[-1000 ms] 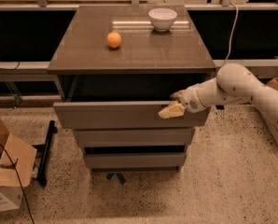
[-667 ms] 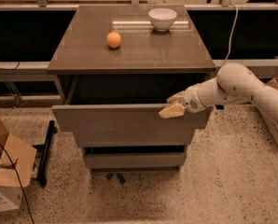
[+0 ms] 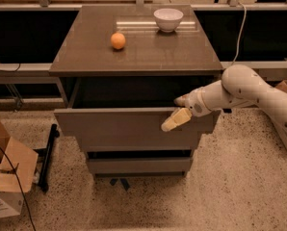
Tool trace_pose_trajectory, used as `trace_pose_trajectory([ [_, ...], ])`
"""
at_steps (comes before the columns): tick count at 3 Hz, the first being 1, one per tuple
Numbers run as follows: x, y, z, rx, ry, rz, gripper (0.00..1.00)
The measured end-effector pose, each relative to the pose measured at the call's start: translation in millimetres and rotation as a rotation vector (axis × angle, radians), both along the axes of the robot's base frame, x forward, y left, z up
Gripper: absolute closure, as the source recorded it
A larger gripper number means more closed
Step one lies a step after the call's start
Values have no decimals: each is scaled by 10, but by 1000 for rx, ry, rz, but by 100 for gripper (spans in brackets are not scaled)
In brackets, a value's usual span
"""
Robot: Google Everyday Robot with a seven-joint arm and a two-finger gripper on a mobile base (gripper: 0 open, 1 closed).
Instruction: Open top drawer
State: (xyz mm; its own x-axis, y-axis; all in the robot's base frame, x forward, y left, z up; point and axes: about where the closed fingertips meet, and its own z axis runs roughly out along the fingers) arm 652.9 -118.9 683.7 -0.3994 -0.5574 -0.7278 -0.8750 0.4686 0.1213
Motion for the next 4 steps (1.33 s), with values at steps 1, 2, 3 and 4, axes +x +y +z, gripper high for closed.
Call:
trace_pose_trajectory([
  [1, 0, 3, -2, 0, 0, 1, 0],
  [2, 37, 86, 20, 27, -17, 30, 0],
  [3, 192, 293, -10, 48, -29, 91, 0],
  [4, 350, 410, -230, 76, 20, 112, 0],
])
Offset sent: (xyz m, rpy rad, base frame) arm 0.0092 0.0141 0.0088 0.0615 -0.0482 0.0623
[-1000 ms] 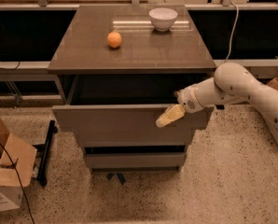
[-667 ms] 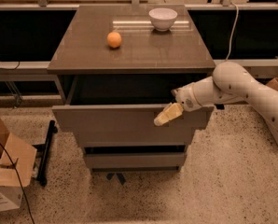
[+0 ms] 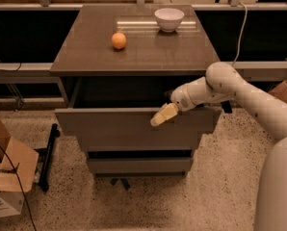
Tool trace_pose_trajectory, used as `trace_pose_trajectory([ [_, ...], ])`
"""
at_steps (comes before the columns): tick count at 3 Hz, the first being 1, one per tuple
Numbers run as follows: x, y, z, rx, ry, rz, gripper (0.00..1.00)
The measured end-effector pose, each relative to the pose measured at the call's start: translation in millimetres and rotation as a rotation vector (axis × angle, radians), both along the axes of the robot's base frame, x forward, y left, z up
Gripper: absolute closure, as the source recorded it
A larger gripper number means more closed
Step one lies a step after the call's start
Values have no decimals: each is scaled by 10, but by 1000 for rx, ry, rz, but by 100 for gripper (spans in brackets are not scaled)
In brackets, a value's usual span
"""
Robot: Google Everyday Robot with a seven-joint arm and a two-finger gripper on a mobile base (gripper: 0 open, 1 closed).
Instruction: Open top drawer
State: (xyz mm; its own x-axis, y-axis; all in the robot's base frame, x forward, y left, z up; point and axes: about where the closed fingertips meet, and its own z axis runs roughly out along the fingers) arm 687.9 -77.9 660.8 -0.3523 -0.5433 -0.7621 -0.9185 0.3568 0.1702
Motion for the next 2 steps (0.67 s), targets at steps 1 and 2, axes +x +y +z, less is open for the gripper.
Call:
trace_pose_trajectory([
  [1, -41, -48, -81, 9, 33, -12, 0],
  [2, -40, -42, -4, 9, 33, -12, 0],
])
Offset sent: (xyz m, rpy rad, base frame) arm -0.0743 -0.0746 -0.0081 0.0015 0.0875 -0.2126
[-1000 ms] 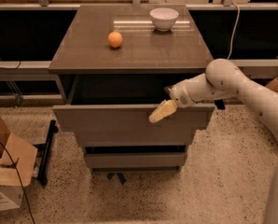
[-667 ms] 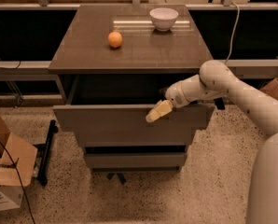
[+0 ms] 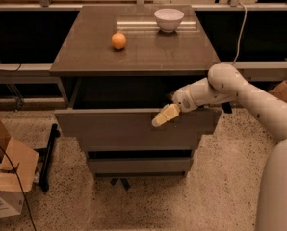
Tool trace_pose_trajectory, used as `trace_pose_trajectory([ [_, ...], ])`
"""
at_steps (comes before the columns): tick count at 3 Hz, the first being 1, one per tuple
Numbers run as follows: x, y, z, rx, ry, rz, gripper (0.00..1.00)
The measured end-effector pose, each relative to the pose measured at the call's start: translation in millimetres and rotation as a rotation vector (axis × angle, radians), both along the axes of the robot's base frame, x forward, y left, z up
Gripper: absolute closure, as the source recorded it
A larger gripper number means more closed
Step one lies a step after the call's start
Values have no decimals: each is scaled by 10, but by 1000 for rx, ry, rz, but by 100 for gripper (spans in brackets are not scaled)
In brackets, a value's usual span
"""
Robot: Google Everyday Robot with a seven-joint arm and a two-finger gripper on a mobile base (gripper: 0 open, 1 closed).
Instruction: Open top drawer
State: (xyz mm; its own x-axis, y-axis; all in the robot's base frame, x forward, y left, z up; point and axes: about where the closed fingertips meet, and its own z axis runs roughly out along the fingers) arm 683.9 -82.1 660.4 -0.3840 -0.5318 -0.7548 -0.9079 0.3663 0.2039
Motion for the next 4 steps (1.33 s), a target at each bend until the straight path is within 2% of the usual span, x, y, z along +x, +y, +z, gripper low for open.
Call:
trace_pose_trajectory([
  [1, -1, 0, 10, 0, 0, 0, 0],
  [2, -198, -108, 135, -17, -29, -37, 0],
  [3, -617, -512, 632, -50, -116, -178, 0],
  [4, -1107, -791, 647, -39, -102, -268, 18],
])
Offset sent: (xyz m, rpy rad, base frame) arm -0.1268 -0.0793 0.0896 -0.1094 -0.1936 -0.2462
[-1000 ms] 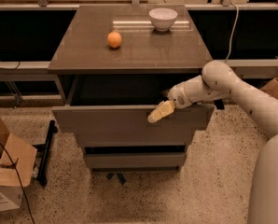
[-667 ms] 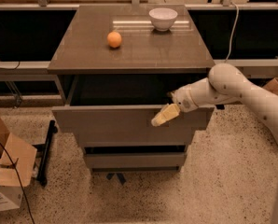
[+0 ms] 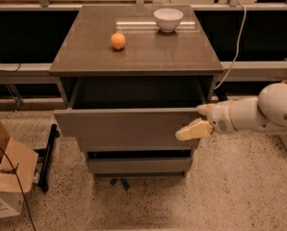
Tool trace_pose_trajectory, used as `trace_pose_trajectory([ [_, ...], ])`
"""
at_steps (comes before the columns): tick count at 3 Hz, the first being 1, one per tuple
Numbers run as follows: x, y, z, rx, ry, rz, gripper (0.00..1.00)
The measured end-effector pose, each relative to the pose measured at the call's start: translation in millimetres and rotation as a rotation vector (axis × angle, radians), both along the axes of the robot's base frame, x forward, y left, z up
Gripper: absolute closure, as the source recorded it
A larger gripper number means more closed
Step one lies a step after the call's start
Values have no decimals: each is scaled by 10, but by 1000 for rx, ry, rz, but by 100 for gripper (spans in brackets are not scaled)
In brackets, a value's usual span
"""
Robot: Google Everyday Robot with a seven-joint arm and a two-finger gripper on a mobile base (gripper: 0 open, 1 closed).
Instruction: Open top drawer
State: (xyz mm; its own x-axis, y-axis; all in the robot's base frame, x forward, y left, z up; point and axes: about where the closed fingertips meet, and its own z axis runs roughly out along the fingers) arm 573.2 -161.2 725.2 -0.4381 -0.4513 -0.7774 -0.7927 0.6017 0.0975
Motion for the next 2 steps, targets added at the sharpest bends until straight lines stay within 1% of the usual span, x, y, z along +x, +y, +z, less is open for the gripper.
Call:
trace_pose_trajectory([
  [1, -108, -81, -78, 1, 17, -16, 19],
  [2, -94, -43, -103, -9, 29, -3, 0],
])
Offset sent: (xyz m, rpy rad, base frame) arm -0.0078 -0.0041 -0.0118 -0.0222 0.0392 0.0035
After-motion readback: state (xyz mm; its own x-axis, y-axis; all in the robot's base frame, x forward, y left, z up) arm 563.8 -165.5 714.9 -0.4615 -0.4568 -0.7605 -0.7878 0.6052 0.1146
